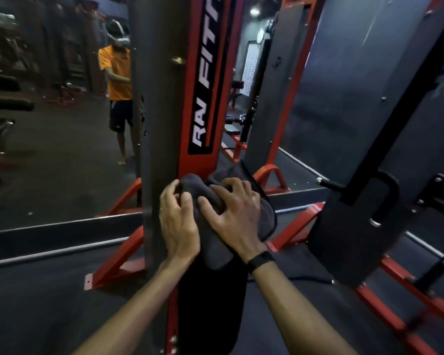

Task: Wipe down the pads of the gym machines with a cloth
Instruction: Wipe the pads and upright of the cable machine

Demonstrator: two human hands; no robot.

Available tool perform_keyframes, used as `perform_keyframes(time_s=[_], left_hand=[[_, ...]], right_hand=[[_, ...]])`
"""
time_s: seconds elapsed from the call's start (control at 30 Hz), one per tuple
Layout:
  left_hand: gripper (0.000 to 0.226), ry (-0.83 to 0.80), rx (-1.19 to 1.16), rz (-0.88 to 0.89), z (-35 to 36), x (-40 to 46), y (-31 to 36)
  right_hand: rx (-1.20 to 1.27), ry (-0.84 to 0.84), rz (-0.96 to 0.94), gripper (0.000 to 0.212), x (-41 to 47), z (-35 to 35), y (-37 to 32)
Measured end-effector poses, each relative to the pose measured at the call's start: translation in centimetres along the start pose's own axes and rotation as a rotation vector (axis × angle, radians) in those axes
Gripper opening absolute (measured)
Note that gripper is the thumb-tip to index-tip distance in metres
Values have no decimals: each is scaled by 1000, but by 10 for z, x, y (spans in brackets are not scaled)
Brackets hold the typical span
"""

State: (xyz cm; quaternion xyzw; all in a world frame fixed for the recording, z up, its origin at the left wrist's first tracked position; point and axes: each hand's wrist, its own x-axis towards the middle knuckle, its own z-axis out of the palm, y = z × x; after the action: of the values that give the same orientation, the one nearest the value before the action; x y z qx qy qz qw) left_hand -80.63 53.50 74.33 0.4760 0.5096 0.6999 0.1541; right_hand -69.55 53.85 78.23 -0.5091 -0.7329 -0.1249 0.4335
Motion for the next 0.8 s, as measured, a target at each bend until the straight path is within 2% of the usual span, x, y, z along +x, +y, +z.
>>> perform_keyframes(time_s=[0.13, 0.23, 0.33, 0.43, 0.53, 0.63, 0.8], left_hand=[[69, -61, 175, 233, -4, -5, 6], [64, -193, 388, 483, -8, -8, 6], [64, -286, 536, 633, -11, -8, 7], [70, -344, 636, 668, -12, -3, 13], [65, -426, 765, 655, 2, -4, 34], [67, -425, 920, 641, 20, -8, 44], [80, -383, 1002, 688, 18, -8, 37]], right_hand=[[175, 76, 186, 40, -7, 4, 22], [311, 154, 340, 48, -12, 11, 23], [381, 229, 417, 51, -19, 14, 26], [436, 276, 495, 53, -27, 18, 28], [475, 322, 565, 52, -35, 23, 31], [522, 347, 631, 50, -50, 33, 40], [535, 338, 699, 57, -99, 56, 57]])
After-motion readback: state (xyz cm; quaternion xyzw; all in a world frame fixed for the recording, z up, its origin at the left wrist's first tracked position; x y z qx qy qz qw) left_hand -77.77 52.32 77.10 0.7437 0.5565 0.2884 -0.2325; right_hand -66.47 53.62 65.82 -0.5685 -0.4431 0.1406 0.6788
